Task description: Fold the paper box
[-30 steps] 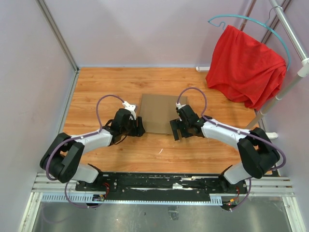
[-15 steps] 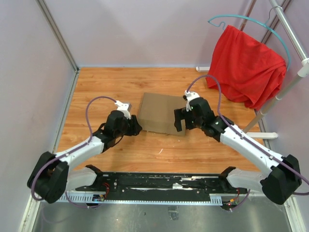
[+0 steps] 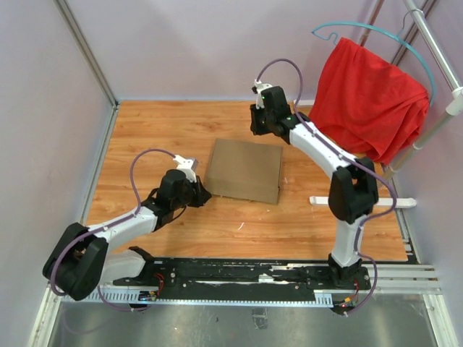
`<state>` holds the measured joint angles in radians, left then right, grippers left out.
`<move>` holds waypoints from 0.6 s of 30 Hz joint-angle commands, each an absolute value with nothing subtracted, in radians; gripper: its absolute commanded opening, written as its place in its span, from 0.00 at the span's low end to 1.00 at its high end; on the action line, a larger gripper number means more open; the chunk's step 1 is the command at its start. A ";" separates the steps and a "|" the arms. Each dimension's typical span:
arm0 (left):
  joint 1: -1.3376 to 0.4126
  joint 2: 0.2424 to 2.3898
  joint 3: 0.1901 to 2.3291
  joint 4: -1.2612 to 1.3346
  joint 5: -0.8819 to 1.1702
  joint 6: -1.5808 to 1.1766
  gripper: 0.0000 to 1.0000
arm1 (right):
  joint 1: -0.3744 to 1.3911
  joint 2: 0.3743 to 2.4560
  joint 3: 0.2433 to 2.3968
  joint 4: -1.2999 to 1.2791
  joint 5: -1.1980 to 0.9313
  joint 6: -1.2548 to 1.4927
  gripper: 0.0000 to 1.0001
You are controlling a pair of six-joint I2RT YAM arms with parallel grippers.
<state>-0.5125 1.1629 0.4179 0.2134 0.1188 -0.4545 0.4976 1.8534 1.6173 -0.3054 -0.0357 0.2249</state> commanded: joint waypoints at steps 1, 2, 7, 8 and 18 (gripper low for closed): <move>-0.514 1.198 0.406 0.302 0.134 -0.455 0.00 | 0.454 2.053 1.841 -0.332 -0.107 0.196 0.22; -0.514 1.208 0.408 0.303 0.123 -0.451 0.00 | 0.450 2.122 1.899 -0.351 -0.120 0.192 0.22; -0.514 1.253 0.419 0.331 0.066 -0.436 0.00 | 0.437 2.323 2.154 -0.451 -0.143 0.178 0.26; -0.514 1.265 0.420 0.343 0.060 -0.441 0.00 | 0.436 2.347 2.183 -0.458 -0.151 0.177 0.26; -0.517 1.445 0.477 0.452 0.005 -0.470 0.00 | 0.436 2.411 2.154 -0.500 -0.275 0.141 0.24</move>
<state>-0.5129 1.3865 0.4313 0.3614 0.0444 -0.4572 0.4438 2.4226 2.1841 -0.4698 -0.1886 0.1787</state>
